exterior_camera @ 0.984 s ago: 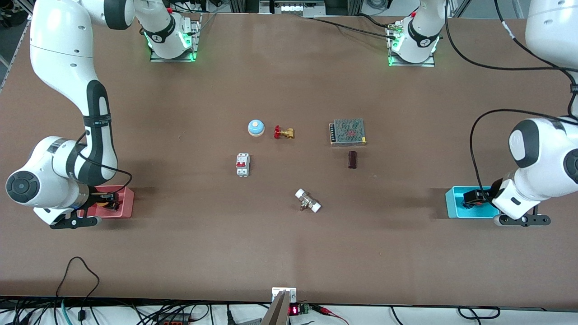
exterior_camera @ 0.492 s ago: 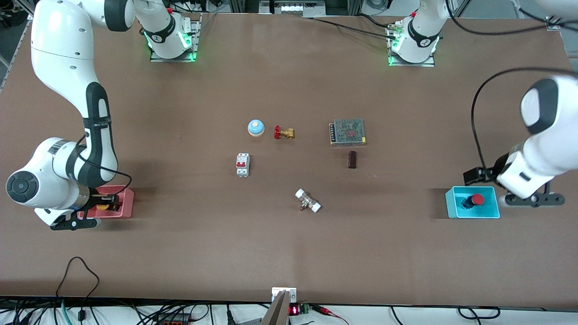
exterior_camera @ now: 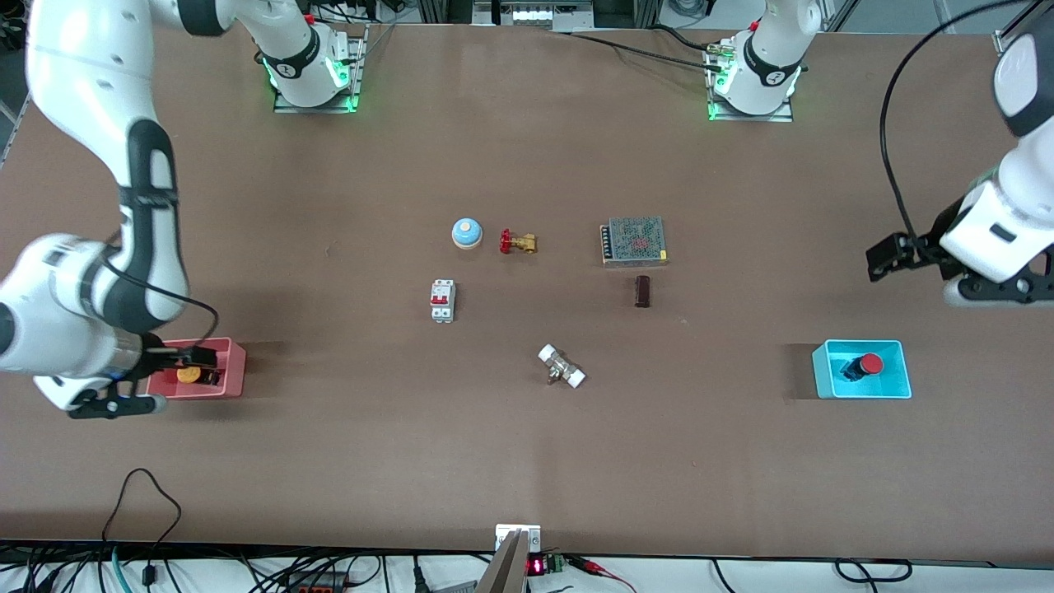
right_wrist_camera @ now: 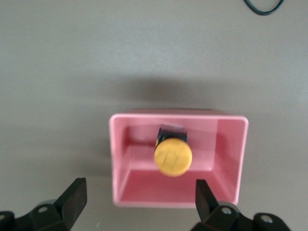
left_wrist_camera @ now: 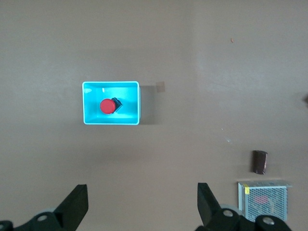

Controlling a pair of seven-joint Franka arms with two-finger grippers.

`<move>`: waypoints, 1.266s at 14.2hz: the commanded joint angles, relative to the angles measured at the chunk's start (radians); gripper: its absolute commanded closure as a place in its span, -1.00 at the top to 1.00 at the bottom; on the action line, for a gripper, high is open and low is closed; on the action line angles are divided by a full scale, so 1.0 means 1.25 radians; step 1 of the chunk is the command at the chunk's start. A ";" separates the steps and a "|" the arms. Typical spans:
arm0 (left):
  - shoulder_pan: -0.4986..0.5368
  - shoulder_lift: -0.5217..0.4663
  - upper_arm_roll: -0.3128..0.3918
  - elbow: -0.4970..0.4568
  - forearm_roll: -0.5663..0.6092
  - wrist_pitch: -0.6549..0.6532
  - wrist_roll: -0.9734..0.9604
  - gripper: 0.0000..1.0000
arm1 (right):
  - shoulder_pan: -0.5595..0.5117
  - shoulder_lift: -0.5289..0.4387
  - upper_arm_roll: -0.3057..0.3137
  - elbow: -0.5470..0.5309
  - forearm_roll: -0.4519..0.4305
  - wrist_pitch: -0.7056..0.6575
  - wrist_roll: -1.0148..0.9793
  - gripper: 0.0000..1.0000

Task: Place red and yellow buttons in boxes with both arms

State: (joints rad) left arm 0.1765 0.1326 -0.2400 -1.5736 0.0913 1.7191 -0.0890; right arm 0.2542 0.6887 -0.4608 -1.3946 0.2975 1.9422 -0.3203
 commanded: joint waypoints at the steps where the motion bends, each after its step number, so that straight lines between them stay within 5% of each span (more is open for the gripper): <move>1: 0.022 -0.051 -0.010 -0.021 -0.026 -0.035 0.040 1.00 | -0.001 -0.088 0.000 -0.018 0.009 -0.070 -0.010 1.00; 14: 0.061 -0.093 -0.009 -0.021 -0.084 -0.054 0.091 1.00 | 0.073 -0.251 0.009 0.111 -0.043 -0.342 0.154 1.00; 16: 0.060 -0.093 -0.010 -0.021 -0.084 -0.054 0.090 1.00 | 0.039 -0.286 0.069 0.098 -0.083 -0.346 0.159 1.00; 18: 0.059 -0.091 -0.010 -0.021 -0.084 -0.054 0.088 1.00 | -0.092 -0.332 0.214 0.068 -0.170 -0.347 0.158 1.00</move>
State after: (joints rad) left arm 0.2410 0.0436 -0.2446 -1.5770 0.0009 1.6569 0.0127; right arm 0.2785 0.3511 -0.3550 -1.2524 0.1647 1.5135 -0.1372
